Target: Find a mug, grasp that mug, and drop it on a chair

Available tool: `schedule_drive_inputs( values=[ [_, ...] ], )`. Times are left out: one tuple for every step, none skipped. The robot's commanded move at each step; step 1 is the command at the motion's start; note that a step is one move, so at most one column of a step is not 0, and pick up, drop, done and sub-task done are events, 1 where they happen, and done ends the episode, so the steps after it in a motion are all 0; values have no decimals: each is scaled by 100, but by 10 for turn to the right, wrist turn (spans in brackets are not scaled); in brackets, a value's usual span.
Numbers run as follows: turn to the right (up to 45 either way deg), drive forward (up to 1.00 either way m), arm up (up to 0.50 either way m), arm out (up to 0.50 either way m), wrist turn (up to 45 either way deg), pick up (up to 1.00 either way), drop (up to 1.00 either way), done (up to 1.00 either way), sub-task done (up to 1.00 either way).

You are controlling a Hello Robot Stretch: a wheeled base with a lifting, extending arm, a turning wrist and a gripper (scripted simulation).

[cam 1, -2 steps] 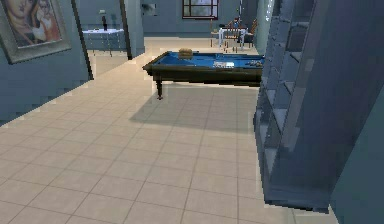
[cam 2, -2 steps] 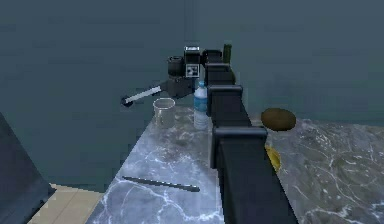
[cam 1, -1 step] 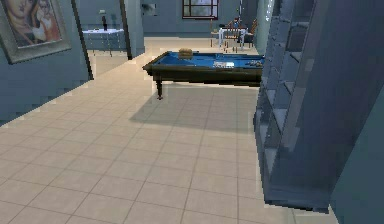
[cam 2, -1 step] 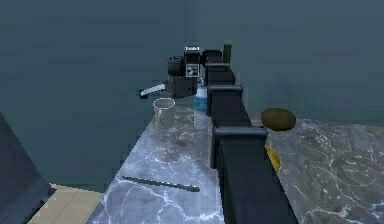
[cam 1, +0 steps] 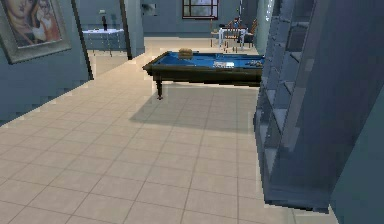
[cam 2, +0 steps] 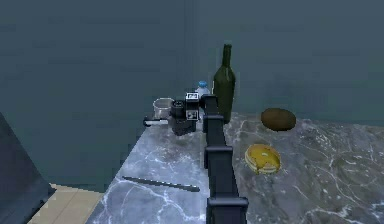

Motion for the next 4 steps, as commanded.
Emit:
schedule_drive_inputs(
  values=[
    [0,0,0,0,0,100,0,0,0],
    [0,0,10,0,0,0,0,0,0],
    [0,0,2,0,0,0,0,0,0],
    [0,0,0,0,-450,0,0,0,0]
  ],
)
